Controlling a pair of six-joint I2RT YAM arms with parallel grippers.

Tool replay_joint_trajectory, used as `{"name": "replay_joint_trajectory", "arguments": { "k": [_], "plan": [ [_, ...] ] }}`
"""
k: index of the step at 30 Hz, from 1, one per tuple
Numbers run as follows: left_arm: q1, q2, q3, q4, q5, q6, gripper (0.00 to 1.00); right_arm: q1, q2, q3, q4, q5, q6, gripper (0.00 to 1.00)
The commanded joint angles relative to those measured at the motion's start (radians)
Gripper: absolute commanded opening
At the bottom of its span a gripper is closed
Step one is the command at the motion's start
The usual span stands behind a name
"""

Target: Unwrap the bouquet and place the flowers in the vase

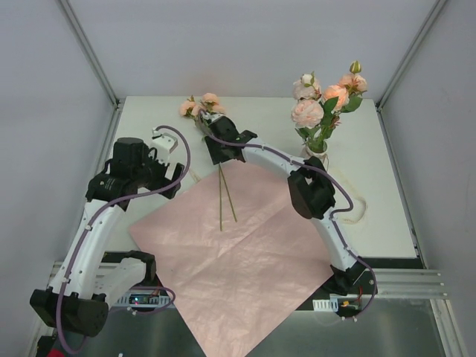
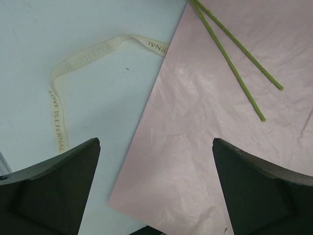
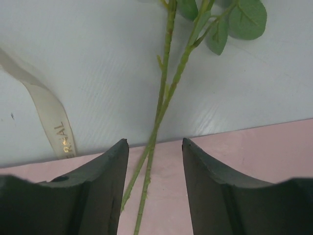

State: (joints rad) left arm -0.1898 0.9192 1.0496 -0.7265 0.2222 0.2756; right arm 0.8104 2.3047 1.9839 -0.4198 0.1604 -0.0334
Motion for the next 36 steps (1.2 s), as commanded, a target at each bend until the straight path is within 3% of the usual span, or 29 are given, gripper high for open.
{"name": "replay_joint_trajectory", "arguments": {
  "k": [1, 13, 27, 36],
  "plan": [
    [0.010, 0.047, -0.042, 0.053, -0.007, -0.003, 0.99, -0.036, 0.062, 0.108, 0.027, -0.048, 0.073, 0.50],
    [0.055, 0.098, -0.030, 0.061, 0.043, 0.050, 0.99, -0.076, 0.176, 0.211, 0.004, -0.090, 0.105, 0.42],
    [0.064, 0.115, -0.039, 0.059, 0.039, 0.063, 0.99, -0.088, 0.185, 0.223, 0.023, -0.151, 0.142, 0.35],
    [0.069, 0.106, -0.049, 0.058, 0.031, 0.073, 0.99, -0.088, 0.214, 0.286, -0.094, -0.104, 0.219, 0.19]
  ]
}}
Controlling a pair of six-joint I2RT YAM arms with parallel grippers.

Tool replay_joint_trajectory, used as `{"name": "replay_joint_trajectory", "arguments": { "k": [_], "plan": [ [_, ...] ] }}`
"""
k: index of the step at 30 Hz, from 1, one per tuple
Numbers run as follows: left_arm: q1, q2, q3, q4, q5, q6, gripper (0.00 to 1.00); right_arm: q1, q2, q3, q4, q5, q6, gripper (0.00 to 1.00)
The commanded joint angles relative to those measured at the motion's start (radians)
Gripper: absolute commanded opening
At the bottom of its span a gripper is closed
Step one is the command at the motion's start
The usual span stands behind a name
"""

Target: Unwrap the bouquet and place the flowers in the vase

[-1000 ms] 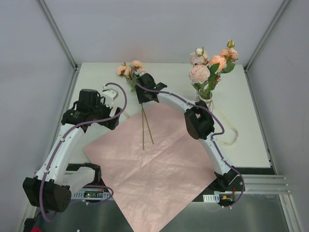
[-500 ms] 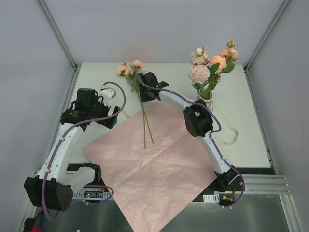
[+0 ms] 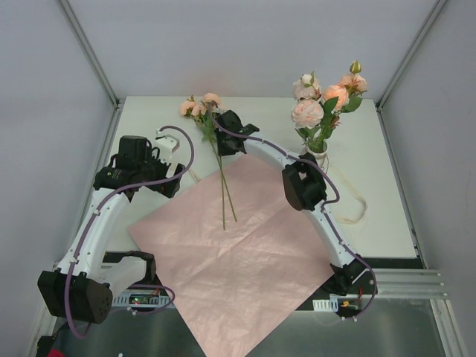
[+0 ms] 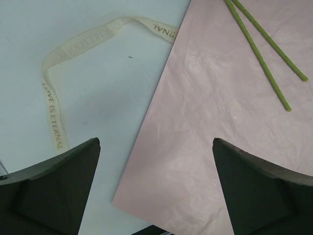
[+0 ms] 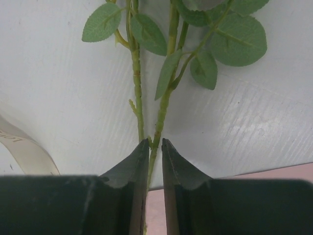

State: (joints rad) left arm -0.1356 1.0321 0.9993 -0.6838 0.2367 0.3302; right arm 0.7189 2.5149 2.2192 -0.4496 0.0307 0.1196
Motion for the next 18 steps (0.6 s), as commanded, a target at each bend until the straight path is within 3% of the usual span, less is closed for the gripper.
{"name": "replay_joint_trajectory", "arguments": {
  "k": [1, 4, 9, 12, 14, 18],
  "plan": [
    [0.016, -0.009, 0.002, 0.016, 0.015, 0.018, 0.99, 0.007, 0.004, 0.050, -0.072, 0.026, 0.069, 0.19],
    [0.016, -0.015, 0.007, 0.017, 0.018, 0.020, 0.99, 0.007, 0.010, 0.054, -0.089, 0.021, 0.078, 0.31],
    [0.016, -0.026, 0.004, 0.012, 0.016, 0.020, 0.99, 0.016, 0.009, 0.040, -0.097, 0.034, 0.065, 0.30],
    [0.017, -0.032, 0.001, 0.010, 0.015, 0.018, 0.99, 0.019, 0.004, 0.034, -0.100, 0.044, 0.058, 0.24],
    [0.017, -0.037, 0.004, 0.009, 0.015, 0.020, 0.99, 0.022, -0.005, 0.019, -0.090, 0.060, 0.054, 0.12],
    [0.017, -0.043, 0.010, 0.003, 0.013, 0.021, 0.99, 0.025, -0.051, -0.018, -0.049, 0.066, 0.051, 0.01]
  ]
}}
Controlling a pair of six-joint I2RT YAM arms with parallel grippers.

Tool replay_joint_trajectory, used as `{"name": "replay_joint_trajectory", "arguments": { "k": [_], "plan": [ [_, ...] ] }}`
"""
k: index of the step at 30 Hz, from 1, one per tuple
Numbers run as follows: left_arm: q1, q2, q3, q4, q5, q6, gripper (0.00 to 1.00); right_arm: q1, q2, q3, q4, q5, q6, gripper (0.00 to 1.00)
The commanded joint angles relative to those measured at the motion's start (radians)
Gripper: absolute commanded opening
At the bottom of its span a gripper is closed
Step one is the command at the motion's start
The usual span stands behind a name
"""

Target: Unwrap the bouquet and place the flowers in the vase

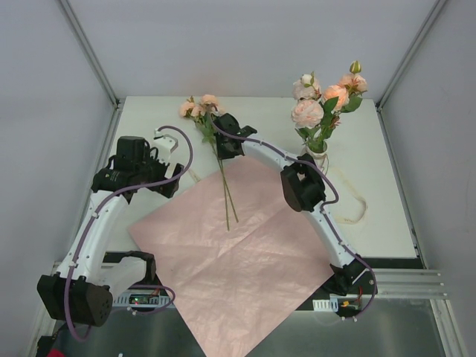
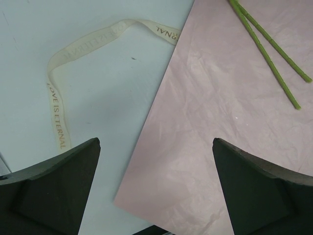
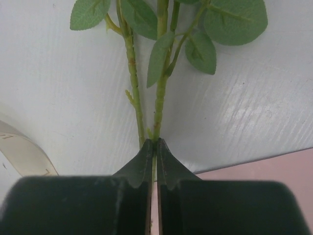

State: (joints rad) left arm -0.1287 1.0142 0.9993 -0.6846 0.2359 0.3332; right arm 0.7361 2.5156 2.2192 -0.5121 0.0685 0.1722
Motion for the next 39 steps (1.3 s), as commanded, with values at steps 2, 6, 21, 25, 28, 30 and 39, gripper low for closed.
{"name": "replay_joint_trajectory", "arguments": {
  "k": [2, 6, 21, 25, 28, 30, 39],
  "plan": [
    [0.011, -0.029, 0.010, 0.002, 0.013, 0.020, 0.99, 0.011, -0.078, -0.045, 0.033, 0.053, -0.013, 0.01],
    [0.011, -0.051, 0.010, 0.000, 0.016, 0.027, 0.99, 0.028, -0.236, -0.171, 0.153, 0.115, -0.072, 0.01],
    [0.017, -0.075, 0.033, -0.009, -0.009, -0.019, 0.99, 0.094, -0.664, -0.391, 0.389, 0.188, -0.302, 0.01],
    [0.017, -0.094, 0.044, -0.018, -0.009, -0.033, 0.99, 0.114, -0.768, -0.464, 0.420, 0.230, -0.330, 0.01],
    [0.018, -0.103, 0.048, -0.024, -0.007, -0.039, 0.99, 0.124, -0.860, -0.519, 0.412, 0.252, -0.336, 0.01],
    [0.018, -0.115, 0.048, -0.030, -0.009, -0.042, 0.99, 0.132, -0.931, -0.608, 0.383, 0.272, -0.335, 0.01],
    [0.018, -0.138, 0.042, -0.038, -0.009, -0.042, 0.99, 0.163, -1.141, -1.038, 0.299, 0.317, -0.241, 0.01]
  ]
}}
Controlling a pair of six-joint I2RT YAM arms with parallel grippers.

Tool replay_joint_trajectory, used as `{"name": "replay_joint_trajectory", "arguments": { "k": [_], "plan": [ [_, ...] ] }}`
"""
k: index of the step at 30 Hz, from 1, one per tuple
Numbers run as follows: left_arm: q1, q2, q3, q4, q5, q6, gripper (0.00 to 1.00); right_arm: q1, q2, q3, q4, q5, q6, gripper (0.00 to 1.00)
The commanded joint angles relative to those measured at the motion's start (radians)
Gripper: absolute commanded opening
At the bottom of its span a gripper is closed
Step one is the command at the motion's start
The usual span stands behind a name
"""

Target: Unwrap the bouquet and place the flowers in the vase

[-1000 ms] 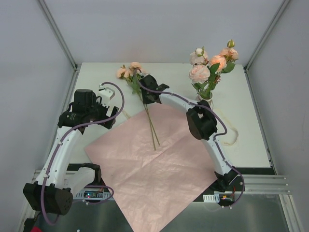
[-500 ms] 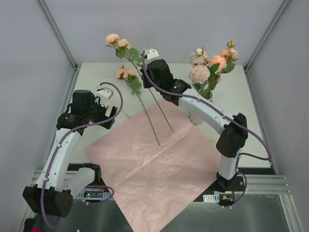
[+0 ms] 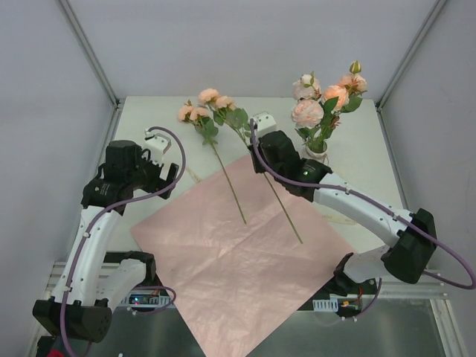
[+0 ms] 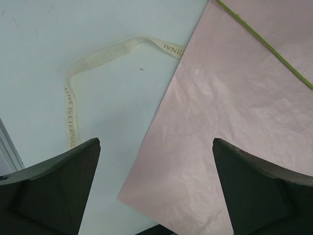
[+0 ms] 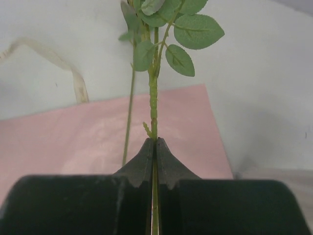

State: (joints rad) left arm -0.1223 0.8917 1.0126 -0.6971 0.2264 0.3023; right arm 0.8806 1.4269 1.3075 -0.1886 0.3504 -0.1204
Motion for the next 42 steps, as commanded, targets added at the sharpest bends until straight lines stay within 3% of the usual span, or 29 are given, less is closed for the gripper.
{"name": "replay_joint_trajectory", "arguments": {
  "k": [1, 7, 17, 19, 20, 21, 23, 36, 42],
  "plan": [
    [0.012, -0.017, 0.029, -0.025, 0.002, -0.011, 0.99, 0.026, -0.055, -0.143, -0.025, 0.035, 0.054, 0.01],
    [0.012, -0.027, 0.034, -0.031, 0.001, -0.012, 0.99, 0.050, 0.012, -0.176, -0.040, 0.036, 0.087, 0.01],
    [0.012, -0.046, 0.027, -0.042, -0.006, 0.008, 0.99, 0.066, 0.317, 0.042, -0.357, -0.050, 0.189, 0.02],
    [0.012, -0.045, 0.027, -0.042, -0.004, 0.009, 0.99, 0.067, 0.342, 0.050, -0.359, -0.054, 0.185, 0.16],
    [0.012, -0.046, 0.027, -0.044, -0.002, 0.011, 0.99, 0.067, 0.349, 0.055, -0.359, -0.056, 0.171, 0.33],
    [0.012, -0.048, 0.029, -0.044, -0.004, 0.012, 0.99, 0.064, 0.356, 0.061, -0.354, -0.053, 0.162, 0.42],
    [0.012, -0.050, 0.030, -0.044, -0.001, 0.014, 0.99, 0.060, 0.377, 0.071, -0.350, -0.056, 0.148, 0.51],
    [0.012, -0.054, 0.034, -0.059, 0.004, 0.012, 0.99, 0.014, 0.484, 0.107, -0.310, -0.105, 0.128, 0.52],
    [0.012, -0.056, 0.041, -0.062, 0.002, 0.011, 0.99, -0.003, 0.553, 0.101, -0.287, -0.134, 0.103, 0.46]
  ]
}}
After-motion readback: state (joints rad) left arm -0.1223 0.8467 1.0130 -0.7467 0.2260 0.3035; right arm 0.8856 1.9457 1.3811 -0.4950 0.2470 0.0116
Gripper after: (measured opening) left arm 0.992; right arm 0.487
